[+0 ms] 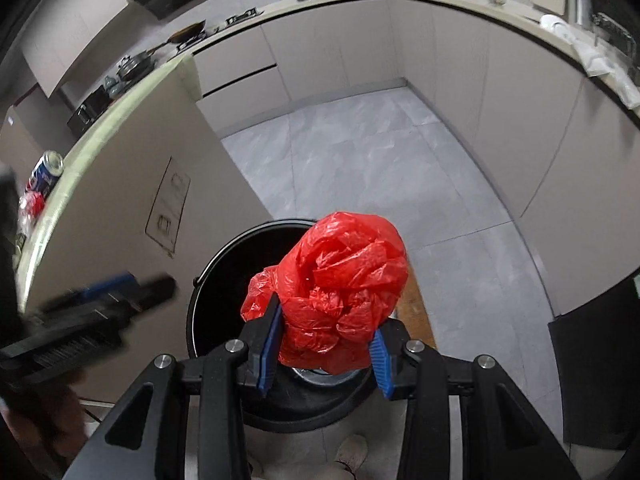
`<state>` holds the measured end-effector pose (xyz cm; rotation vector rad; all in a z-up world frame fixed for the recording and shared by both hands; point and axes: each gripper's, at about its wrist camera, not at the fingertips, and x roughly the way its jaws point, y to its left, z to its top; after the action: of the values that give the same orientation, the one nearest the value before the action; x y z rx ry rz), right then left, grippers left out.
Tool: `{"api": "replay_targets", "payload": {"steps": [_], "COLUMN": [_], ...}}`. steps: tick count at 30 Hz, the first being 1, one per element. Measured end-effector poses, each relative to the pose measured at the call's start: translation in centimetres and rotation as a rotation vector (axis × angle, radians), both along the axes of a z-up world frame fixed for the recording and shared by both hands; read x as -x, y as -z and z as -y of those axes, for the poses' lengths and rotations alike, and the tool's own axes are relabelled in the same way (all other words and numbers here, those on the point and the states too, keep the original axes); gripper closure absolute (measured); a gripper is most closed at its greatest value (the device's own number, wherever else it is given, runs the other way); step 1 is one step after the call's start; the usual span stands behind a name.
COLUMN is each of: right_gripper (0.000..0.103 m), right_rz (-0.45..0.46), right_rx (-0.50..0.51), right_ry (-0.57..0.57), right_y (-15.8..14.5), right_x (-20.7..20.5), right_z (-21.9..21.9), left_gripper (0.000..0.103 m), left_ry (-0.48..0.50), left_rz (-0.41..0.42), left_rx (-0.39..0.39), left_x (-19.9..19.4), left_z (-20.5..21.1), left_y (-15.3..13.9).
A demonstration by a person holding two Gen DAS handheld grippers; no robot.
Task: Collect trash
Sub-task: 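Open both tools over the bin, dropping steel wool and red bag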
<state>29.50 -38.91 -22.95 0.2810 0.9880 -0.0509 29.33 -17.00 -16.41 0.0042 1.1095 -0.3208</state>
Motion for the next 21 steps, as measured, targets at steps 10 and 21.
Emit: {"api": "replay_targets", "payload": {"steps": [10,21], "right_gripper": [0.027,0.027], "right_rz": [-0.020,0.073], "right_rx": [-0.012,0.007], "right_ry": [-0.043,0.058], "right_y": [0.1,-6.8], "right_x": [-1.3,0.5], "right_z": [-1.4,-2.4], "left_gripper": [0.032,0.032], "left_ry": [-0.025,0.067], "left_rz": [0.065,0.117], "left_rx": [-0.018,0.061], "left_x": [0.9,2.0], "left_z": [-0.7,-1.2], "left_y": [-3.8,-9.3]}}
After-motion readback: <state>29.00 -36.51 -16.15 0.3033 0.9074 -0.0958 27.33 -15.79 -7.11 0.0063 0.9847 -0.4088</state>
